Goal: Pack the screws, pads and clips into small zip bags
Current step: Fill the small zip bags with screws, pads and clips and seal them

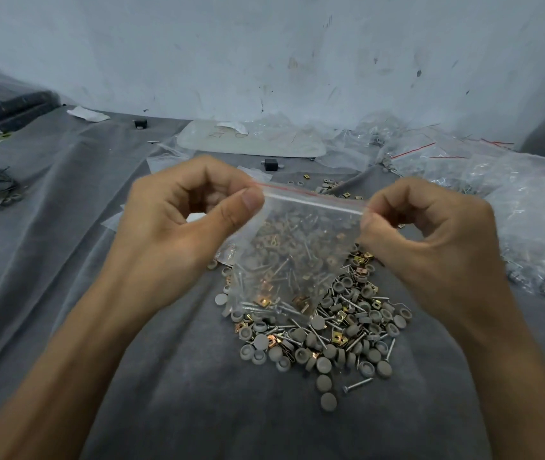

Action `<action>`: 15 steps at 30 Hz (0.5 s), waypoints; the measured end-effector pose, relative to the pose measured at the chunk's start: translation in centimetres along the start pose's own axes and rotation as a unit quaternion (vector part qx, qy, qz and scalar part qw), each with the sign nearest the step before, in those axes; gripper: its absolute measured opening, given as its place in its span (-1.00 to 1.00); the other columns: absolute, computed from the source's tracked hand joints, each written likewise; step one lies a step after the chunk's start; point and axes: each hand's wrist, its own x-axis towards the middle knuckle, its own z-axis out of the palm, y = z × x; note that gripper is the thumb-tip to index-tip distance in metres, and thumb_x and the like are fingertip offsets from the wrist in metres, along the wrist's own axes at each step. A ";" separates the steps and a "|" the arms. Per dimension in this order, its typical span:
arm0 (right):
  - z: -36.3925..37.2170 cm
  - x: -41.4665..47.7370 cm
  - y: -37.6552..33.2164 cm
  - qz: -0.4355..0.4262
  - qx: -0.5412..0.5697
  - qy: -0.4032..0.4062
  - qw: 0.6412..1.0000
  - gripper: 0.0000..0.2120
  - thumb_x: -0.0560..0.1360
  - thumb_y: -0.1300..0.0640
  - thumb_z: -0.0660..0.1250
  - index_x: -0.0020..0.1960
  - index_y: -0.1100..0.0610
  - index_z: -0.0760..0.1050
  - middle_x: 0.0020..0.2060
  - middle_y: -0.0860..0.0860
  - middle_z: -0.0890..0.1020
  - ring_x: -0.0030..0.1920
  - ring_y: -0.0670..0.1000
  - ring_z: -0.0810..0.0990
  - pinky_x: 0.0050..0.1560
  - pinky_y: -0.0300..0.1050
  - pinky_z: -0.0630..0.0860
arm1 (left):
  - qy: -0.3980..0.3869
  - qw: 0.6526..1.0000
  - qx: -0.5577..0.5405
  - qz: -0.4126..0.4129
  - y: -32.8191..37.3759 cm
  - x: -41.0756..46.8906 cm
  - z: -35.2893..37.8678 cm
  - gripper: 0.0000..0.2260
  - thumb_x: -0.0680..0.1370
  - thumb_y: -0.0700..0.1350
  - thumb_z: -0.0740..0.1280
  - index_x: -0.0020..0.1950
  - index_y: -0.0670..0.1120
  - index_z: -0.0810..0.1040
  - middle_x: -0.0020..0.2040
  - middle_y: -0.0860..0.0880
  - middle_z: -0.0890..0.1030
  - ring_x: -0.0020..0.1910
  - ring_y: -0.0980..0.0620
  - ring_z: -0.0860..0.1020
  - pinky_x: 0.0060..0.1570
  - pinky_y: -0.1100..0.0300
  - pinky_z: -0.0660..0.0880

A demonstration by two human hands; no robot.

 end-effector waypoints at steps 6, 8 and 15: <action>-0.9 0.0 3.1 0.074 0.065 -0.048 0.994 -0.97 0.43 0.15 0.42 -0.16 0.03 0.60 -0.34 -0.13 0.61 -0.37 -0.19 0.49 -0.36 -0.33 0.44 | 0.030 0.999 0.039 -0.008 -0.2 0.4 -1.9 -0.95 0.51 0.01 0.45 -0.10 0.07 0.64 -0.19 -0.04 0.65 -0.21 0.04 0.54 -0.16 0.20 0.49; 0.2 -0.5 3.5 0.145 0.088 -0.164 0.972 -0.73 0.40 0.03 0.46 0.08 -0.16 0.60 -0.10 -0.16 0.64 -0.14 -0.14 0.61 -0.11 -0.18 0.61 | 0.010 0.998 0.056 -0.026 -0.4 0.3 -1.5 -0.95 0.51 -0.01 0.47 -0.10 0.05 0.65 -0.17 -0.05 0.66 -0.19 0.01 0.55 -0.13 0.07 0.50; 3.7 -2.4 3.0 0.129 0.092 -0.322 0.933 -0.51 0.46 -0.14 0.53 0.34 -0.24 0.48 0.14 -0.32 0.55 0.09 -0.16 0.60 0.00 -0.13 0.62 | 0.029 0.997 0.058 -0.036 -1.7 0.2 -1.1 -0.90 0.49 0.08 0.47 -0.10 0.08 0.68 -0.19 -0.07 0.65 -0.25 0.06 0.53 -0.22 0.27 0.50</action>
